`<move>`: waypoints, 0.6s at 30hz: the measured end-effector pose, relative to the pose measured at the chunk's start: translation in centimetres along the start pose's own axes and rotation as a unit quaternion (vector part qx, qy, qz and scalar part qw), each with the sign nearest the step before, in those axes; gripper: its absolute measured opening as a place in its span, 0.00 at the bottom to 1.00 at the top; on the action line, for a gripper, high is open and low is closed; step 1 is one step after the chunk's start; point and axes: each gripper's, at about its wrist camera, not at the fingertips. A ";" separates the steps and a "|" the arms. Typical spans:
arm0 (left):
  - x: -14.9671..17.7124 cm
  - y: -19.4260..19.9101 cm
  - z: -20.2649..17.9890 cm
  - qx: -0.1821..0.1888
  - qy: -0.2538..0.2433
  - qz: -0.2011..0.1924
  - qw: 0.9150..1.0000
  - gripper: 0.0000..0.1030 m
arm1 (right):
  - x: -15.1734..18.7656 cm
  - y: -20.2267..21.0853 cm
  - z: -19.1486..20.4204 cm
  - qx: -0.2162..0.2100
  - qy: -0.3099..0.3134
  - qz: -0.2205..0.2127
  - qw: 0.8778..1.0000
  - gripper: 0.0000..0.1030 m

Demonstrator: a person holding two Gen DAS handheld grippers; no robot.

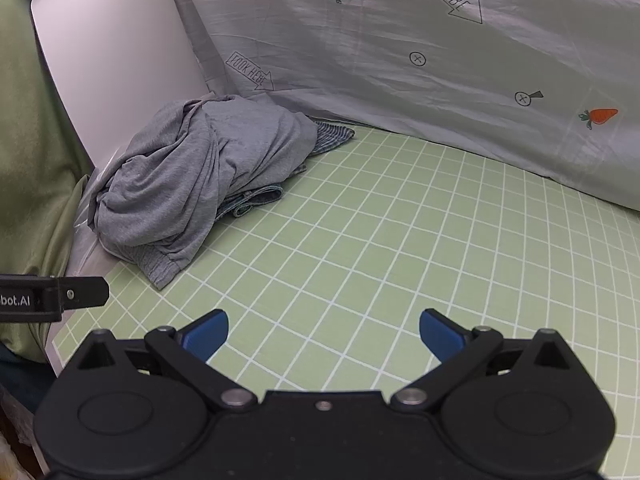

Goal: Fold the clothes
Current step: 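Move both grippers toward the heap of grey clothes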

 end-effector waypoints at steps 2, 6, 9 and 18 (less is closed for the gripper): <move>0.0 0.0 -0.1 0.000 0.000 0.000 1.000 1.00 | 0.0 0.0 0.0 -0.001 -0.001 0.000 1.000 1.00; -0.1 -0.1 -0.2 -0.001 0.000 0.001 1.000 1.00 | 0.1 -0.1 0.0 -0.002 -0.002 0.001 1.000 1.00; -0.1 0.0 -0.1 0.006 0.003 -0.001 1.000 1.00 | 0.2 -0.1 -0.1 -0.003 0.000 0.001 1.000 1.00; -0.3 -0.5 -0.1 0.010 0.006 0.005 1.000 1.00 | 0.2 -0.1 -0.3 -0.002 -0.001 0.000 1.000 1.00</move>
Point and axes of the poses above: each gripper's, at about its wrist camera, not at the fingertips, and y roughly against the way its jaws point, z to its left, x to its underside, and after that the axes turned 2 degrees about -y, right-handed
